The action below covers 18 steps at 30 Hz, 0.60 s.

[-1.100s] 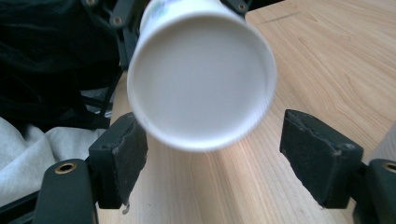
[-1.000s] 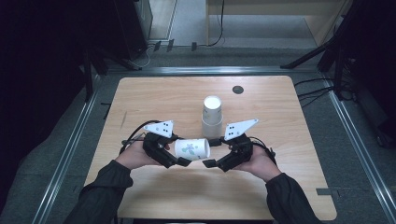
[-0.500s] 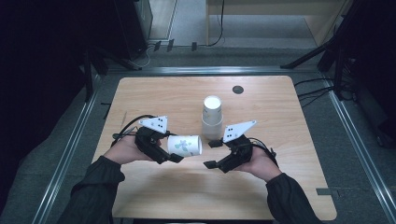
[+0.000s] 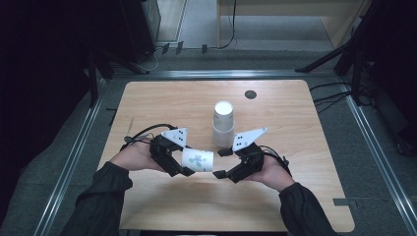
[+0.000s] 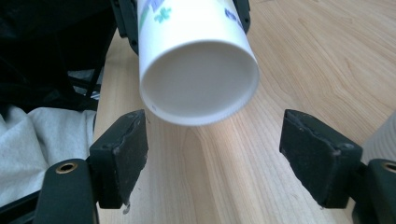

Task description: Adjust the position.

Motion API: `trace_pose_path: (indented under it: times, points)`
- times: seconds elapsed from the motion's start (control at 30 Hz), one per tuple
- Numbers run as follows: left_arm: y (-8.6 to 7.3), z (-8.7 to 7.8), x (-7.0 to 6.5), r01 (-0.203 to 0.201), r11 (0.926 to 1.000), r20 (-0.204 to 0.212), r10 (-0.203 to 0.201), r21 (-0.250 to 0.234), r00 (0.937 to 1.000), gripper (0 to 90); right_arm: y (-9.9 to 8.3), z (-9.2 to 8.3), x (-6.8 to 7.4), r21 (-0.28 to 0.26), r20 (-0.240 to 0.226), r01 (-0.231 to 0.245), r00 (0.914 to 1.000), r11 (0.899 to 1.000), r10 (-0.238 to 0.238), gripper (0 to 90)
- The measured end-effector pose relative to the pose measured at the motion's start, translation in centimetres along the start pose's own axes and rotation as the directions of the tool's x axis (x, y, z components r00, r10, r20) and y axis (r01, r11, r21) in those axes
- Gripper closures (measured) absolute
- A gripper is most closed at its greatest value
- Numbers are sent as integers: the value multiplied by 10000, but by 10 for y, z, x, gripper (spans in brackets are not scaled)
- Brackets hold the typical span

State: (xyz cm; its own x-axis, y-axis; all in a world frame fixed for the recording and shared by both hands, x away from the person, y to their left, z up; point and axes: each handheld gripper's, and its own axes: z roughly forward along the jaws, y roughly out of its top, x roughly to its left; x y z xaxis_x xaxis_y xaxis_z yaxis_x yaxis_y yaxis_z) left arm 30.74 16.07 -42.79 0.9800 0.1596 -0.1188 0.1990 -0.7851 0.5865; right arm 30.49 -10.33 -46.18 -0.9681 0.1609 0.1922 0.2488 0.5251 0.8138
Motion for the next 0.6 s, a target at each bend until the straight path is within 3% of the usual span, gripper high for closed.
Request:
trace_pose_path:
  times: [0.2, 0.23, 0.4, 0.6]
  points:
    - [6, 7, -2, -105, 9973, -151, 117, 723, 9998, 260, 1, 4, 2, 33, -93, 90, 9999, 10000, -89, 238]
    - [9, 10, -3, -175, 9944, -196, 196, 1038, 9996, 260, 1, 5, 2, 43, -94, 73, 9999, 10000, -72, 238]
    - [13, 19, -5, -206, 9849, -332, 267, 1718, 9991, 260, 2, 13, 3, 203, -173, 192, 9997, 9996, -188, 238]
    - [16, 23, -6, -83, 9798, -329, 152, 1997, 9993, 262, 3, 22, 4, 364, -213, 289, 9994, 9989, -281, 238]
